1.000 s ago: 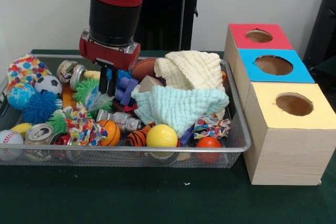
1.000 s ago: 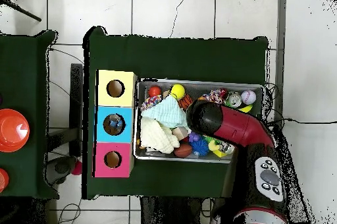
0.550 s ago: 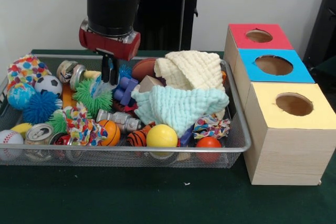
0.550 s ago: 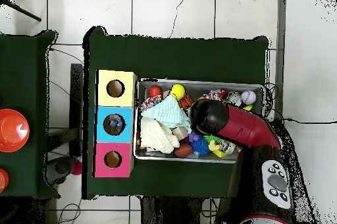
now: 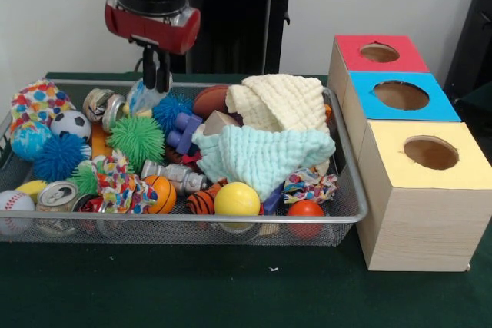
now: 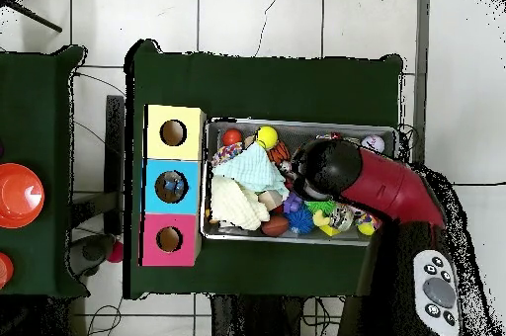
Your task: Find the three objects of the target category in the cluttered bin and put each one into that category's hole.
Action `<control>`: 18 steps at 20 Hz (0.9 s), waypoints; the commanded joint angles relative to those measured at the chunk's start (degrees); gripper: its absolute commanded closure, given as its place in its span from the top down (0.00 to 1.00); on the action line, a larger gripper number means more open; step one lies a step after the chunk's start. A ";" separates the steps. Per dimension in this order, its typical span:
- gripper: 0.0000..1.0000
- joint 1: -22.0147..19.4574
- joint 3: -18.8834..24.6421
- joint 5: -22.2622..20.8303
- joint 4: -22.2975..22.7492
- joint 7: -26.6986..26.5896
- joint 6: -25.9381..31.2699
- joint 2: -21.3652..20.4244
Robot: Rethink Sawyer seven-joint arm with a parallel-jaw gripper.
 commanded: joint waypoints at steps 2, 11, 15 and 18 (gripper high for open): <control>0.00 -0.63 5.49 1.32 -9.64 2.55 16.82 -1.60; 0.00 -0.58 7.05 4.80 -16.85 7.00 26.84 -0.02; 0.00 -0.35 7.28 8.29 -15.84 10.15 27.05 0.07; 0.00 -0.05 7.79 11.01 -14.27 11.24 26.14 -0.03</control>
